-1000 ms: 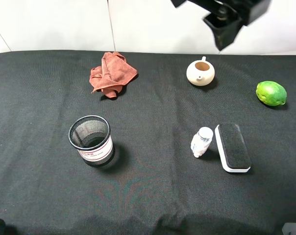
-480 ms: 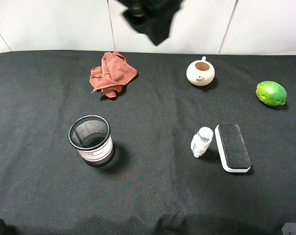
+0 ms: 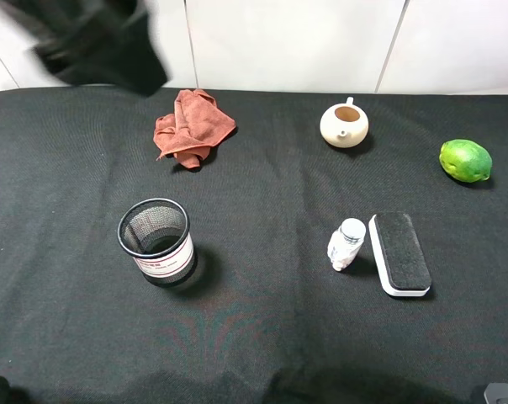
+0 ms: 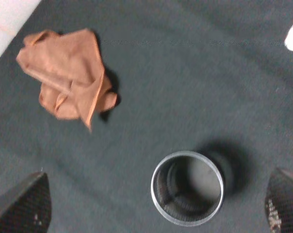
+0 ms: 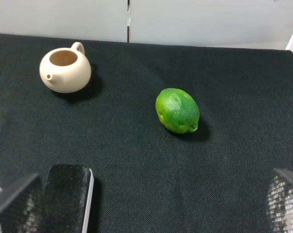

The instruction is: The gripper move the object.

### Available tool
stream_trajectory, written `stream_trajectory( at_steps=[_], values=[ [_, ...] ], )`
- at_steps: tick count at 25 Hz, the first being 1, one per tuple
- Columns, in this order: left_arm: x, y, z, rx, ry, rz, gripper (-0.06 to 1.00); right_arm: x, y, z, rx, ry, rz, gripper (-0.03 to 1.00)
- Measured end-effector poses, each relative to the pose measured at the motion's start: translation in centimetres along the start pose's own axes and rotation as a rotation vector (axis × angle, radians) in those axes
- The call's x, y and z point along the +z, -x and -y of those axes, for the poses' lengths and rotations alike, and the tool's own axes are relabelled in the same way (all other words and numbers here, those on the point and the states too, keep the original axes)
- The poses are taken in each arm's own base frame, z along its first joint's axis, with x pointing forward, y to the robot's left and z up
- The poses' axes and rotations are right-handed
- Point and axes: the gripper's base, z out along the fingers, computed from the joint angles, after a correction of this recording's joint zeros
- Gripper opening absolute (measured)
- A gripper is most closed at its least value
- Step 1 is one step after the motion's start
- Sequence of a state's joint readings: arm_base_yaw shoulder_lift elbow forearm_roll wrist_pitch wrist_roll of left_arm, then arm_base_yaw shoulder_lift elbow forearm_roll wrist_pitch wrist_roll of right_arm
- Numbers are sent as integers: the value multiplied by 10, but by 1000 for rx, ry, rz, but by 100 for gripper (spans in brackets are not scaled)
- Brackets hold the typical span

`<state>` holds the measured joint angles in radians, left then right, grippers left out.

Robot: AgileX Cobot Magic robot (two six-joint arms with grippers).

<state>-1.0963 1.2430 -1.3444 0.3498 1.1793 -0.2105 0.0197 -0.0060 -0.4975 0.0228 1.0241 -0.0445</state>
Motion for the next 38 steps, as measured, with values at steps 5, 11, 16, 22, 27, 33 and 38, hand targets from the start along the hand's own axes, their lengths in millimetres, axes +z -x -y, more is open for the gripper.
stream_trajectory(
  at_steps=[5,11,16,22,27,33,38],
  values=[
    [-12,-46,-10,-57,7,15,93,0,0,0,0,0,0,69],
    [-19,-98,-19,-122,2,41,95,0,0,0,0,0,0,69],
    [-23,-129,-24,-142,-4,77,97,0,0,0,0,0,0,69],
    [-20,-154,-29,-224,11,87,97,0,0,0,0,0,0,69],
    [-16,-175,-40,-355,98,62,97,0,0,0,0,0,0,69],
    [-16,-204,-43,-473,165,49,97,0,0,0,0,0,0,69],
    [-16,-229,-35,-557,208,56,97,0,0,0,0,0,0,69]
  ],
)
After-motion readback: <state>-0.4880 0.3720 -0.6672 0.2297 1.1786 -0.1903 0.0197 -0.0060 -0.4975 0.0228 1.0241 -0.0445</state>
